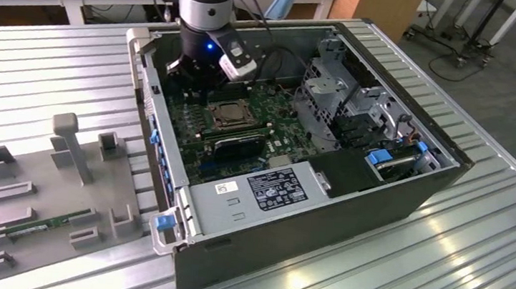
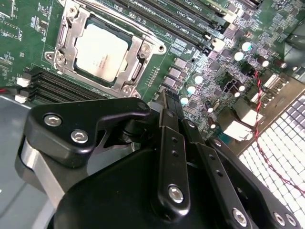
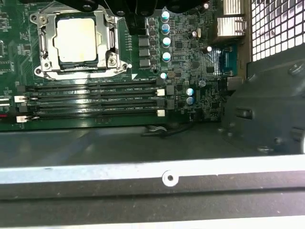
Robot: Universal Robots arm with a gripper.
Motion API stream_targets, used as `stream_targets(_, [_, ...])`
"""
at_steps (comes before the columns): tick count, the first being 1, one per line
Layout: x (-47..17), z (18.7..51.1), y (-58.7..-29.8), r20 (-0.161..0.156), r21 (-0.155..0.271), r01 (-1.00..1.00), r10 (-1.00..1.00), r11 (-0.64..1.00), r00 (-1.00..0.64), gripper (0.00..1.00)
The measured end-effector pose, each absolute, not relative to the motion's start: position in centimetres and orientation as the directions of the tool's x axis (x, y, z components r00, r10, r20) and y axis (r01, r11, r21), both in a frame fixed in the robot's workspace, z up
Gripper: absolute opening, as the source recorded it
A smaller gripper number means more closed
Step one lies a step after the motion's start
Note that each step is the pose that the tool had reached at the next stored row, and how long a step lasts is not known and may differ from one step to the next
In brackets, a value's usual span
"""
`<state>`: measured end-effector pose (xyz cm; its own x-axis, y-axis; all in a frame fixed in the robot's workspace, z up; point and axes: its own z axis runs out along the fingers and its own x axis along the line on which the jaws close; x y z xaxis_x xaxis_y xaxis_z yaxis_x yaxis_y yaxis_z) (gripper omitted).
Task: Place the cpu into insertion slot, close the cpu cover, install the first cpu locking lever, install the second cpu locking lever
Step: 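Install the first cpu locking lever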
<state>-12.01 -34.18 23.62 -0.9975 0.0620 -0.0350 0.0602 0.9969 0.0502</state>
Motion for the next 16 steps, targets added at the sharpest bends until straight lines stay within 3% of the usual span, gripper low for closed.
stream_targets(16, [-12.0,25.8,-34.2,-0.037,0.051,0.06,0.062,0.997,-0.997,0.11])
